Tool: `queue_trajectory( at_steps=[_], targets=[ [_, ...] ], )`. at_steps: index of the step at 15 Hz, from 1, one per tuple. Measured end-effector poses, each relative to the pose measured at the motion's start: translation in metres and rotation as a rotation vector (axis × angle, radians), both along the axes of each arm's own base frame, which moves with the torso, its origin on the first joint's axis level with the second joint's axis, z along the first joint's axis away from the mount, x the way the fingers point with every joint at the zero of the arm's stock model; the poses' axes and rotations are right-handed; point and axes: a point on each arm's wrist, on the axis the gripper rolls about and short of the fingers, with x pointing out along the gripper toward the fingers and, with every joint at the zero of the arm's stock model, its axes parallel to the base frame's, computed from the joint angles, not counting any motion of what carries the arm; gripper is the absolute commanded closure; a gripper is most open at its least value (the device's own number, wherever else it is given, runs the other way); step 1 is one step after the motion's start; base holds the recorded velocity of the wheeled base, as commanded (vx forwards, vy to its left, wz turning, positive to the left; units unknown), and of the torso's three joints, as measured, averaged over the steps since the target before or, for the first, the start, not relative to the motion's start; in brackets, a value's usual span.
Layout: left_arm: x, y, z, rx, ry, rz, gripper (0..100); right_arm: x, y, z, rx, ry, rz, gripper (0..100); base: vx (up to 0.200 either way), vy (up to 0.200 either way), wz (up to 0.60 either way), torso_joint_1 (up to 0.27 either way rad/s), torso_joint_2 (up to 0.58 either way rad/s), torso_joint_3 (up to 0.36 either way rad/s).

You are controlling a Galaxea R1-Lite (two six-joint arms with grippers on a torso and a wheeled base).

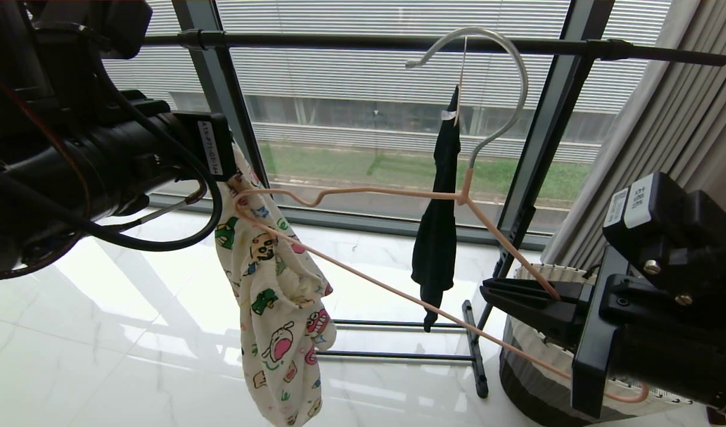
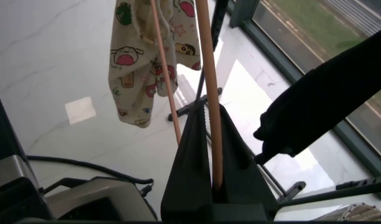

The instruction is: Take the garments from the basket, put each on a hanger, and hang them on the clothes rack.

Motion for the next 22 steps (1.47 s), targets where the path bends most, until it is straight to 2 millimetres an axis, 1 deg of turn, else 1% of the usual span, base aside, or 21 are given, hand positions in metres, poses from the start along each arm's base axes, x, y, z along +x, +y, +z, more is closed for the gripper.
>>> queue_trajectory(
  at_steps=[5,9,14,22],
  targets=[
    [0.001,0.000,-0.010,0.001,-0.010,0.047,100,0.001,-0.002,0.001,0.009,-0.007,-0.012,100,0.000,0.000,0.00,0.000,0.00,0.000],
    [0.001,-0.001,-0.011,0.003,-0.010,0.047,100,0.001,-0.002,0.001,0.011,-0.007,-0.015,100,0.000,0.000,0.00,0.000,0.00,0.000],
    [0.000,-0.002,-0.011,0.004,-0.008,0.040,100,0.006,-0.005,0.000,0.006,-0.004,-0.046,100,0.000,0.000,0.00,0.000,0.00,0.000],
    [0.000,-0.003,-0.011,0.005,-0.008,0.036,100,0.004,-0.012,0.001,0.015,-0.012,-0.057,100,0.000,0.000,0.00,0.000,0.00,0.000]
  ],
)
